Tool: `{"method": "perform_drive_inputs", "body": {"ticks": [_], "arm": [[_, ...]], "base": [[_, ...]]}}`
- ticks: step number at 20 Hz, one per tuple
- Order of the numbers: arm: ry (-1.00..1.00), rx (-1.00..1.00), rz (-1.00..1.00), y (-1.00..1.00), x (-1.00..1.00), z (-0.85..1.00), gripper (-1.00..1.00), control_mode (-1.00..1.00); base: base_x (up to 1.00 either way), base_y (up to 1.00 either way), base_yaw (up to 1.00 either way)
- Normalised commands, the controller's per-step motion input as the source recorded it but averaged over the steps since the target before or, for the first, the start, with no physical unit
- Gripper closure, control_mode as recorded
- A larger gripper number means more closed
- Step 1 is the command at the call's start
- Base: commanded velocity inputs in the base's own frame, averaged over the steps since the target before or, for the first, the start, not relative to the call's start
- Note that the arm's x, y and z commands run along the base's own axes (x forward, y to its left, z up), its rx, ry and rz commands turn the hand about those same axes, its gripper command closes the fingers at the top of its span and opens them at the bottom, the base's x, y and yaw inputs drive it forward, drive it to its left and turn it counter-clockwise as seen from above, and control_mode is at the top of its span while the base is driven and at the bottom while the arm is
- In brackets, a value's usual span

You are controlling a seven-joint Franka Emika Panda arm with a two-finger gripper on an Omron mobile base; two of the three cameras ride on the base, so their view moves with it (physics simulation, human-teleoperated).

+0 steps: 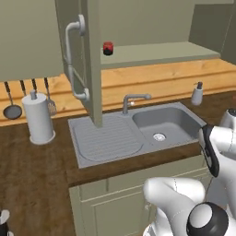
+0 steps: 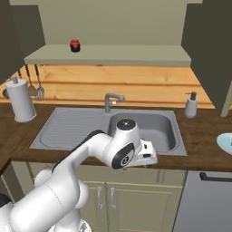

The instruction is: From the different types of pastries on the counter, select a croissant and place it on the cutting board. Then retrieve a jar of jam from the cabinet and place it alongside the croissant on the cutting board.

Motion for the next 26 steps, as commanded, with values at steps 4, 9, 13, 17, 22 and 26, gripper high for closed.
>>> {"method": "perform_drive_inputs", "body": {"ticks": [4,9,13,17,22,26], "arm": [[0.0,0.0,0.0,0.0,0.0,0.0,-1.0,1.0],[0.0,0.0,0.0,0.0,0.0,0.0,-1.0,1.0],[0.0,0.0,0.0,0.0,0.0,0.0,-1.0,1.0],[0.0,0.0,0.0,0.0,0.0,0.0,-1.0,1.0],[0.0,0.0,0.0,0.0,0.0,0.0,-1.0,1.0],[0.0,0.0,0.0,0.0,0.0,0.0,-1.0,1.0]], "base": [[0.82,0.07,-0.09],[0.03,0.03,-0.03],[-0.01,0.0,-0.01],[0.16,0.0,0.0],[0.77,0.0,-0.06],[0.01,0.0,-0.03]]}}
